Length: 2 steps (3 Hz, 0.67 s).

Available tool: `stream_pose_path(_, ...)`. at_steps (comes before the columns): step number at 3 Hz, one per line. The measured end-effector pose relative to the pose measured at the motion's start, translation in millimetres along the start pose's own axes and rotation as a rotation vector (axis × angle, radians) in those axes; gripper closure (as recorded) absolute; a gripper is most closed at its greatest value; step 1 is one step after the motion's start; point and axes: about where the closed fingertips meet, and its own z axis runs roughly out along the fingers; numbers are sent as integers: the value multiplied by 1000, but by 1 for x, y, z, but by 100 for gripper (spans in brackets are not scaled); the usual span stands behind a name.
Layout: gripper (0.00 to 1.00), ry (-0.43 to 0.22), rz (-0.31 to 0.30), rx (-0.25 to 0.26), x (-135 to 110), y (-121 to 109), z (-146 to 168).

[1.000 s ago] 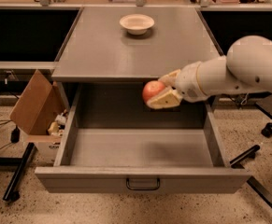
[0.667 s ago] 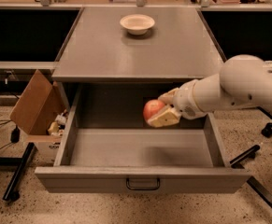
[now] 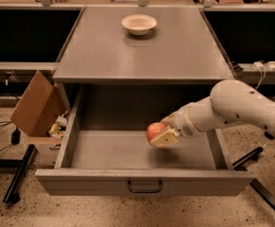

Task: Place apple into top drawer

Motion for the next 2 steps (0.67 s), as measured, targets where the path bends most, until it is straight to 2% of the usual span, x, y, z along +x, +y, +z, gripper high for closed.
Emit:
stream_pose_path(1,52,14,57,3,20,-13,27)
stream_pose_path(2,29,6,82,4,26,-21,39)
